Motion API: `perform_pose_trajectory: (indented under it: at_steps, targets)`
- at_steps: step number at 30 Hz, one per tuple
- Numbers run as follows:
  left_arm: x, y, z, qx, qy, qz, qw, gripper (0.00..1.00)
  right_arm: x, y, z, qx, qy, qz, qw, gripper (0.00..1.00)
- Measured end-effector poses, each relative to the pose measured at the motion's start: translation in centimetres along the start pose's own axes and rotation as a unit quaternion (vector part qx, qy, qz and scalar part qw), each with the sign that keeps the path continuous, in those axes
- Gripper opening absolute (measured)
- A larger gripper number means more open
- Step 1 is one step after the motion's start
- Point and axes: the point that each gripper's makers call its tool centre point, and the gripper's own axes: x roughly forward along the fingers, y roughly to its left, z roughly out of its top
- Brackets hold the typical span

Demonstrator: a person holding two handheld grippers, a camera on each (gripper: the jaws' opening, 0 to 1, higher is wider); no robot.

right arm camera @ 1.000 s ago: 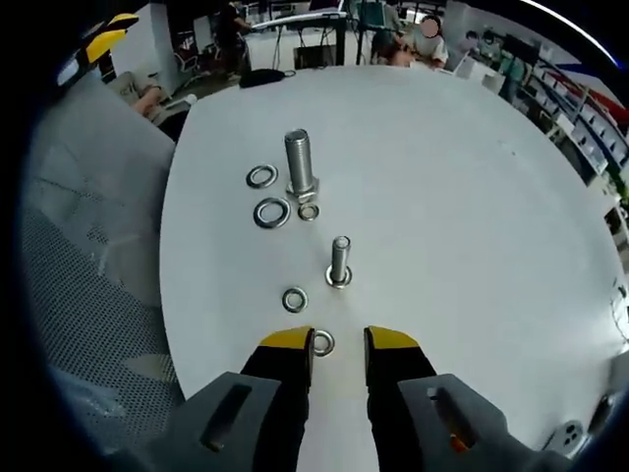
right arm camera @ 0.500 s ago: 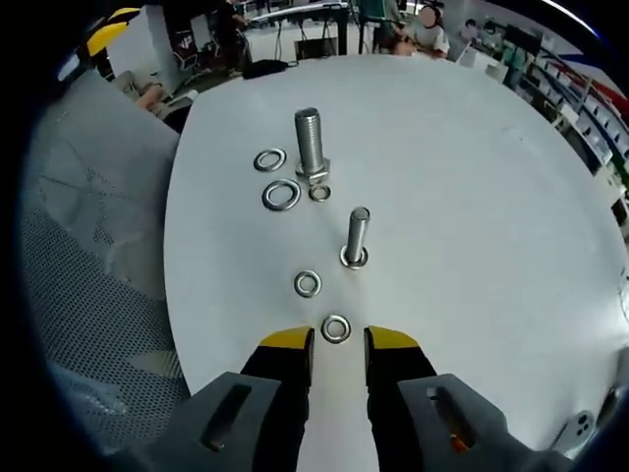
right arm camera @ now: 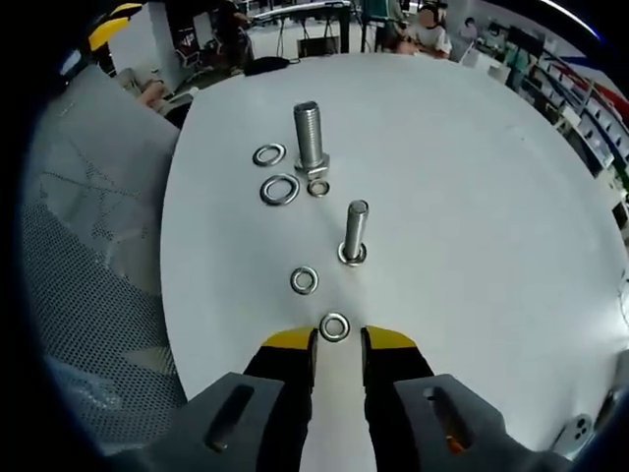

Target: Place the washer onto the threaded stud by aligning its center hole with the stud, sliding it down to the base, and recovering from edge contact or off-axis alignment until the washer reaches the visible bottom stop.

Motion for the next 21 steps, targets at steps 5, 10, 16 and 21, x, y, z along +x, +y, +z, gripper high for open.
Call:
perform_pose_trajectory:
  at_steps: [5,10,16,21]
  targets:
    - [0.0,0.0,0.0,0.001,0.0,0.0,1.0,0.13,0.0,0.1,0.1,-0.019,0.007,0.0,0.9998,0.15]
    - [0.0,0.0,0.0,0.0,0.0,0.0,1.0,0.13,0.1,0.1,0.1,-0.017,0.006,0.005,0.9998,0.11]
    - [0.0,0.0,0.0,0.001,0.0,0.0,1.0,0.13,0.5,-0.1,0.1,-0.033,0.01,0.008,0.9994,0.03]
    - [0.0,0.0,0.0,0.001,0.0,0.0,1.0,0.13,0.5,-0.1,0.5,-0.029,0.012,0.003,0.9995,0.16]
